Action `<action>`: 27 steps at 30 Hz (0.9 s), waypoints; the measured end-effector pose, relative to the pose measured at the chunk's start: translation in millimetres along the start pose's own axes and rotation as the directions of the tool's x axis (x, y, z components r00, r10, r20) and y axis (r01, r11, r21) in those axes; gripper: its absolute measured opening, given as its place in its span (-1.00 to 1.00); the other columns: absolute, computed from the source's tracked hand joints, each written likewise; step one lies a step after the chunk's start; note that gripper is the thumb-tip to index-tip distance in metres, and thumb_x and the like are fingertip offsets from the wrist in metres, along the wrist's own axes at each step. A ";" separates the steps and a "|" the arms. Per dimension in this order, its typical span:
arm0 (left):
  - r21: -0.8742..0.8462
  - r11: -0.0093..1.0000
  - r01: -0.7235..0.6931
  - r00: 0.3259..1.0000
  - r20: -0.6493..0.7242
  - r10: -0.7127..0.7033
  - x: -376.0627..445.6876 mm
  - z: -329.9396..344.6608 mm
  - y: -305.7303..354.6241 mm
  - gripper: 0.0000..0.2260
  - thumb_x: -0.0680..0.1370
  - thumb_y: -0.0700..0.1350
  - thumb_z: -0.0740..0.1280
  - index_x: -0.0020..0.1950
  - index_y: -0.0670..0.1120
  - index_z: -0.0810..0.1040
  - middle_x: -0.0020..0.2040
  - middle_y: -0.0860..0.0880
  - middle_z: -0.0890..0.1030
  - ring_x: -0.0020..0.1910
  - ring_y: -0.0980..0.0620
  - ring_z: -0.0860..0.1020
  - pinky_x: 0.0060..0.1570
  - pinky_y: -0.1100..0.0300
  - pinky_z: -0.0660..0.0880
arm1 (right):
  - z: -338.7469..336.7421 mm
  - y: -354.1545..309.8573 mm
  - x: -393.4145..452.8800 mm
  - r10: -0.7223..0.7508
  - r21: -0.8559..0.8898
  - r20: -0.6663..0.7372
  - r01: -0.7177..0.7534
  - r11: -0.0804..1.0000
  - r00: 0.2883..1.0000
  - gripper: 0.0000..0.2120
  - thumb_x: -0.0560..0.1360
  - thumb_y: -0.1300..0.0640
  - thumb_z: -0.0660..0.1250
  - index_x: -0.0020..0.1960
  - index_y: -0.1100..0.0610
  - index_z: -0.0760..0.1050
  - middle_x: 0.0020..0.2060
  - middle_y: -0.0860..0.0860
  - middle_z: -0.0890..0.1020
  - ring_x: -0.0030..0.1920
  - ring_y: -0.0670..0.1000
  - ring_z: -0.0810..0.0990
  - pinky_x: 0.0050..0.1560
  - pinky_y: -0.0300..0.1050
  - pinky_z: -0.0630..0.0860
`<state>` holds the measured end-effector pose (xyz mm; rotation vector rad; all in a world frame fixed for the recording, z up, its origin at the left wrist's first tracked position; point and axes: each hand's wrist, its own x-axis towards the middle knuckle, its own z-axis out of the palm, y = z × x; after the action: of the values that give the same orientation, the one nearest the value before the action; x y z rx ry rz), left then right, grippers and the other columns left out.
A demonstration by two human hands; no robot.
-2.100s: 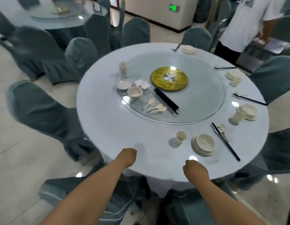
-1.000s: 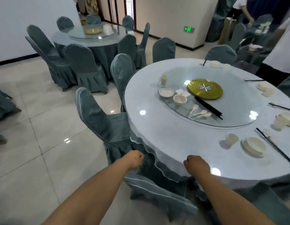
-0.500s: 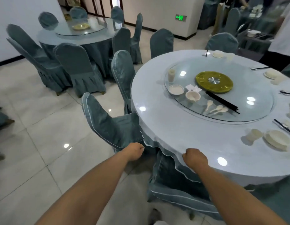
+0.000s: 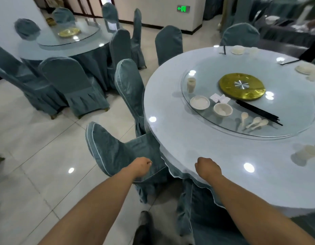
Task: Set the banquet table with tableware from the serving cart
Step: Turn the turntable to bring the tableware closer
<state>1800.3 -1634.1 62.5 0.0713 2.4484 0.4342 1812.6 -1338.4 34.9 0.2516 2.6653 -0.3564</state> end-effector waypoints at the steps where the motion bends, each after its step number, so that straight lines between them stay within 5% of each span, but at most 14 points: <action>1: 0.013 1.000 -0.019 1.000 0.014 0.019 13.6 -10.6 -3.1 -0.67 0.68 -0.05 0.09 0.27 -0.13 0.56 0.27 -0.09 0.57 0.23 -0.09 0.51 0.27 0.06 0.45 | 1.4 -5.1 9.8 0.026 0.006 -0.008 -0.026 1.000 1.000 -0.84 0.58 0.12 0.07 -0.10 0.07 0.40 -0.18 -0.02 0.49 -0.23 0.02 0.48 -0.26 -0.14 0.38; 5: 0.100 0.988 -0.114 0.993 0.053 0.109 57.2 -44.7 -8.8 -0.79 0.68 -0.07 0.08 0.02 -0.06 0.48 0.26 -0.14 0.57 0.15 -0.06 0.52 0.22 0.08 0.43 | -8.1 -20.8 25.5 0.103 -0.006 -0.020 -0.103 0.995 0.994 -0.81 0.61 0.12 0.05 0.04 0.09 0.43 -0.07 0.03 0.53 -0.19 0.03 0.47 -0.20 -0.13 0.40; 11: 0.181 0.939 -0.292 0.956 0.070 0.284 117.5 -108.6 19.6 -0.64 0.70 -0.10 0.06 0.41 -0.13 0.48 0.43 -0.10 0.44 0.39 -0.08 0.41 0.39 0.14 0.29 | -36.0 -42.3 37.1 0.240 0.042 -0.067 -0.238 0.970 0.968 -0.86 0.57 0.22 0.06 -0.13 0.10 0.33 -0.23 0.00 0.42 -0.25 0.03 0.43 -0.23 -0.12 0.38; 16: 0.178 0.907 -0.382 0.924 0.085 0.373 162.8 -134.3 58.6 -0.65 0.69 -0.10 0.04 0.35 -0.12 0.51 0.42 -0.06 0.45 0.39 -0.07 0.41 0.33 0.19 0.31 | -53.7 -35.8 55.2 0.326 0.155 -0.145 -0.304 0.940 0.934 -0.74 0.54 0.22 0.10 -0.32 0.10 0.25 -0.34 -0.03 0.42 -0.30 0.02 0.42 -0.40 -0.18 0.26; 27: 0.193 0.872 -0.449 0.893 0.094 0.439 262.8 -170.4 145.0 -0.67 0.68 -0.10 0.09 0.32 -0.14 0.54 0.38 -0.06 0.50 0.37 -0.06 0.42 0.33 0.19 0.31 | -100.8 19.2 149.8 0.413 0.225 -0.183 -0.371 0.901 0.892 -0.88 0.49 0.11 0.16 -0.20 0.11 0.32 -0.36 -0.04 0.42 -0.34 0.00 0.40 -0.36 -0.19 0.29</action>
<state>1480.5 -1505.5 80.6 0.7415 2.4127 0.3588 1644.0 -1273.3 52.2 0.9293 2.7091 -0.4645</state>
